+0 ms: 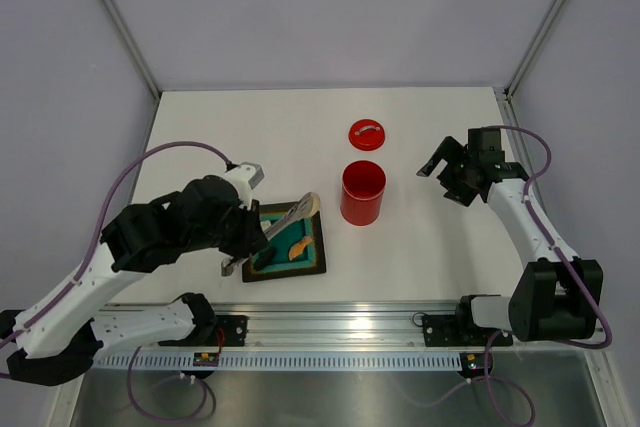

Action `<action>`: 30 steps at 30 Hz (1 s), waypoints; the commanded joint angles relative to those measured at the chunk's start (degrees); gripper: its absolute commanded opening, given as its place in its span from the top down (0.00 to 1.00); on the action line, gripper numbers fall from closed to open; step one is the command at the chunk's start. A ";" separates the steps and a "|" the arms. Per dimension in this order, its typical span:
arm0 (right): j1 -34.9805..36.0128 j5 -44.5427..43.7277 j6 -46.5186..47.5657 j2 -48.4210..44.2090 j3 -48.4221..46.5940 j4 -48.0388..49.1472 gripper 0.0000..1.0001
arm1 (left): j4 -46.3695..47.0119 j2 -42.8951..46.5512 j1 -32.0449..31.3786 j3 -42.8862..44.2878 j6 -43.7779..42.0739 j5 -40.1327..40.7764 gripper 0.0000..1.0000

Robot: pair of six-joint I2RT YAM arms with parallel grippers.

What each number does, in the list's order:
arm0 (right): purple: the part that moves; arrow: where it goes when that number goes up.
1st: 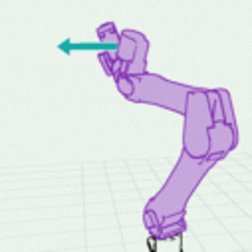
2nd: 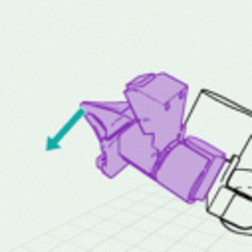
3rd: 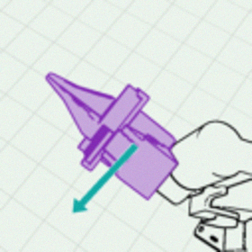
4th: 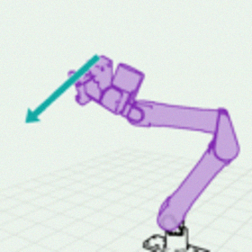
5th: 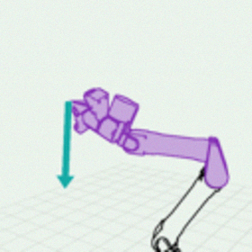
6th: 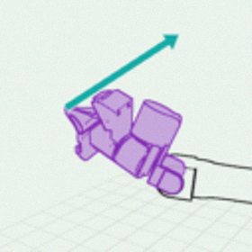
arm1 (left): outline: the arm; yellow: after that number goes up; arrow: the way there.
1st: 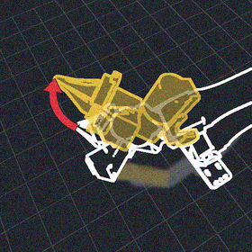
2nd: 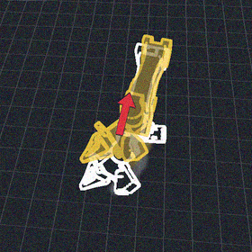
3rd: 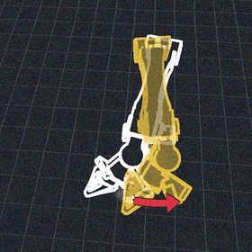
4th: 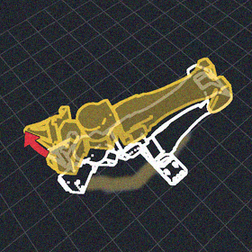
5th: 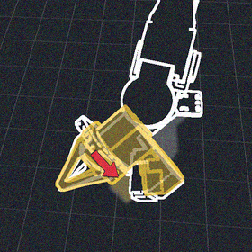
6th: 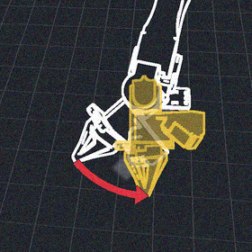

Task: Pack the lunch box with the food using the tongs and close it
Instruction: Place the fake food in the packing box.

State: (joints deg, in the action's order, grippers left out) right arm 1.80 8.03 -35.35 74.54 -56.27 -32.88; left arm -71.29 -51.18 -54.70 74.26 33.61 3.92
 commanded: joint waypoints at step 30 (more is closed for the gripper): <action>-0.05 -0.30 0.20 -3.18 0.20 -0.60 0.01 | 25.14 -25.02 0.20 10.82 -8.64 -2.60 0.90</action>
State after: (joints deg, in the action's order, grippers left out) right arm 1.80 8.01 -35.35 72.20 -56.21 -33.17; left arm -49.78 -75.94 -54.70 84.31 25.89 2.98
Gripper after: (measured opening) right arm 0.993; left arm 0.181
